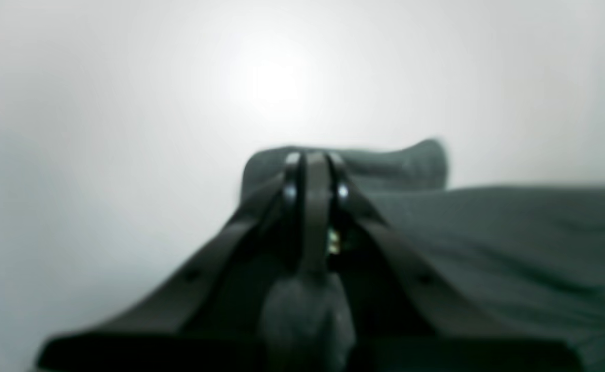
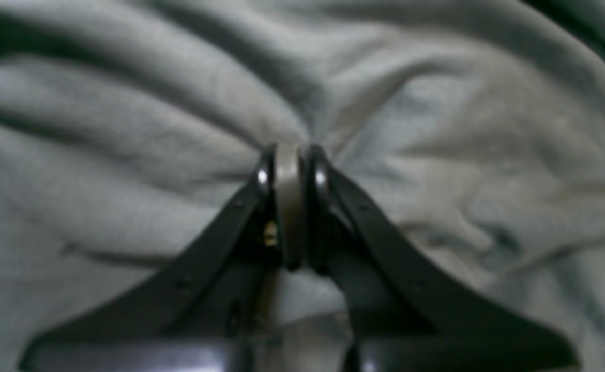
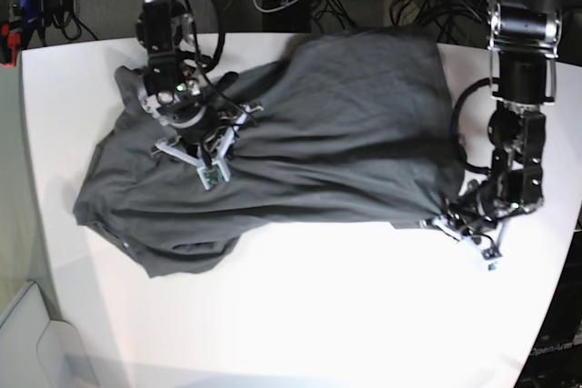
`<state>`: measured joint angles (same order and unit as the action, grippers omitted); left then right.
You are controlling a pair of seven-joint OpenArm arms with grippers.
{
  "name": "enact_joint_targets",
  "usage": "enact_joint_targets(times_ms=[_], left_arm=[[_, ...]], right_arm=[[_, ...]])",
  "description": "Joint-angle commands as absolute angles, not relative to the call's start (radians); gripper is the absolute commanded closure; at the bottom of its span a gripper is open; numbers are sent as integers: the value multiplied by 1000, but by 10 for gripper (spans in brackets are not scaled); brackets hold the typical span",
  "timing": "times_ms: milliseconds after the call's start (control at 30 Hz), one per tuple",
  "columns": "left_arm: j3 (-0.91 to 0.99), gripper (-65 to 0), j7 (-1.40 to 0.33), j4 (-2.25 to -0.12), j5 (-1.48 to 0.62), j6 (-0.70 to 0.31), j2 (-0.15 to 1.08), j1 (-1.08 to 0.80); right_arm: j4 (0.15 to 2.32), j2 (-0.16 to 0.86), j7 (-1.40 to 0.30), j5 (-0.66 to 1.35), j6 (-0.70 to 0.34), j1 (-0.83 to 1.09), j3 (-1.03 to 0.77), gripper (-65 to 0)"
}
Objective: Layout the t-shirt on the table in an organized manner, then fold the t-shirt properly
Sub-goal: 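Release the shirt with the left gripper and move it back over the shirt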
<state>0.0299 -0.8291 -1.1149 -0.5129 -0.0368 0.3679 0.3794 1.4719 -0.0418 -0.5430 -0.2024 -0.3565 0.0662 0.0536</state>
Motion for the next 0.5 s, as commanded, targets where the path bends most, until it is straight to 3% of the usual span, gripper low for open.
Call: enact_joint_targets(times_ms=[0,200,467], left_arm=[[79,-6,-823,-1153,-504,-31,387,409],[229,-6,-961,-1285,-503,-38,392,401],[394,-6,-1101,-1497,-512,-39,400,213]], right_arm=[[1488,-35,-616,-234,-354,76,48,0],[1544,-36,-616,-234,-354,68,48,0],[1540,-36,-616,-234,-354,68,48,0]])
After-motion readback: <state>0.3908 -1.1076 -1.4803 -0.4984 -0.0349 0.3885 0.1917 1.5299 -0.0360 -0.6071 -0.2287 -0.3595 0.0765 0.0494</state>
